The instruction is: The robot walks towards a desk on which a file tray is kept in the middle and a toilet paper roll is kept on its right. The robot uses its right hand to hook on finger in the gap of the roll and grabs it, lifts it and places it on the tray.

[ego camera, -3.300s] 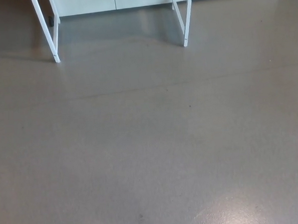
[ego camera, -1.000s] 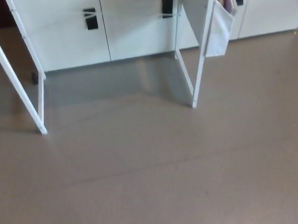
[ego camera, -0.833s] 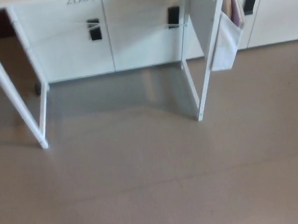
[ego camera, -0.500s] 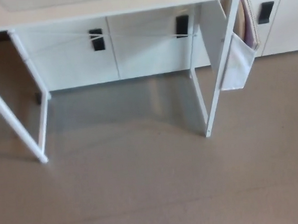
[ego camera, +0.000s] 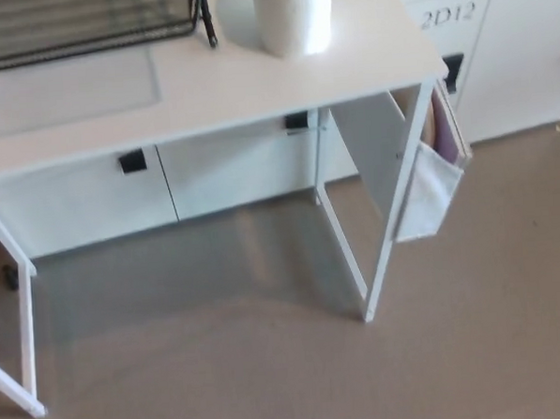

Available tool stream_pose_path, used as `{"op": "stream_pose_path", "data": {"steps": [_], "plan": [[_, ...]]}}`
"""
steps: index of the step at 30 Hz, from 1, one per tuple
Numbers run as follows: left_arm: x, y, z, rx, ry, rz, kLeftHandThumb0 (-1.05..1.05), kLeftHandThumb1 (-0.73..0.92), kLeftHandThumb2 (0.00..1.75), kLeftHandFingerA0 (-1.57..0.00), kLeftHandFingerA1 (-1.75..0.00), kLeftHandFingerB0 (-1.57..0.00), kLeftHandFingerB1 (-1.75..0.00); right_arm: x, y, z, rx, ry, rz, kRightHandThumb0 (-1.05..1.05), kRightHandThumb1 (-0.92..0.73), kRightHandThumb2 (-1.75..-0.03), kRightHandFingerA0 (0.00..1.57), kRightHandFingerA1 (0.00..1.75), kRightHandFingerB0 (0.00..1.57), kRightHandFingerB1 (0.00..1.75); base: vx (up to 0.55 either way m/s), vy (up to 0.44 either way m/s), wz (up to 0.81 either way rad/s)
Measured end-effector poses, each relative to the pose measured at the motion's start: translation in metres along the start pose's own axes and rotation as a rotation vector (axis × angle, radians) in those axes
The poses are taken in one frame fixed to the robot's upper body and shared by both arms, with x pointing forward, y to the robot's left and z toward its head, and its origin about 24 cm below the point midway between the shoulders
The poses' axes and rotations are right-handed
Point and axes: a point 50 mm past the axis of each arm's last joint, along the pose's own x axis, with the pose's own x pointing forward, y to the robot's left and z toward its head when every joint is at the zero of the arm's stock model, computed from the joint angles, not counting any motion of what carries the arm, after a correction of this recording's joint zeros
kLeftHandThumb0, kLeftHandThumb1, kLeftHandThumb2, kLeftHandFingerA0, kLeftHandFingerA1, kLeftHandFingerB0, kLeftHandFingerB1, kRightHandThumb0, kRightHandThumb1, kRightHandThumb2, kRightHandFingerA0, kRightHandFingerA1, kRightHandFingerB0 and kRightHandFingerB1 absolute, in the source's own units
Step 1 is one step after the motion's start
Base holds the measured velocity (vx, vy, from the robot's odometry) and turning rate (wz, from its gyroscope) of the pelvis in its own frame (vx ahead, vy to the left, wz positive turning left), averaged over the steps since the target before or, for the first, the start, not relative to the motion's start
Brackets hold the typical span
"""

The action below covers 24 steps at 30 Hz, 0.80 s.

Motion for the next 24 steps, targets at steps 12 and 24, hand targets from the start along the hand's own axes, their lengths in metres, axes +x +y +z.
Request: {"op": "stream_pose_path", "data": {"steps": [12, 24], "plan": [[0.001, -0.006, -0.009, 0.068, -0.008, -0.018, -0.76, 0.92, 0.73, -0.22, -0.39, -0.19, -0.31, -0.002, -0.004, 0.009, -0.052, -0.110, 0.034, -0.48, -0.66, -0.61, 0.11, 0.37, 0.00, 0.19, 0.13, -0.146, 0.08], [-0.002, 0.007, 0.003, 0.144, -0.084, 0.013, -0.76, 0.92, 0.73, -0.22, -0.39, -0.19, -0.31, -0.004, -0.004, 0.002, -0.075, -0.154, 0.062, -0.48, -0.66, -0.61, 0.11, 0.37, 0.00, 0.19, 0.09, 0.132, -0.02]]}}
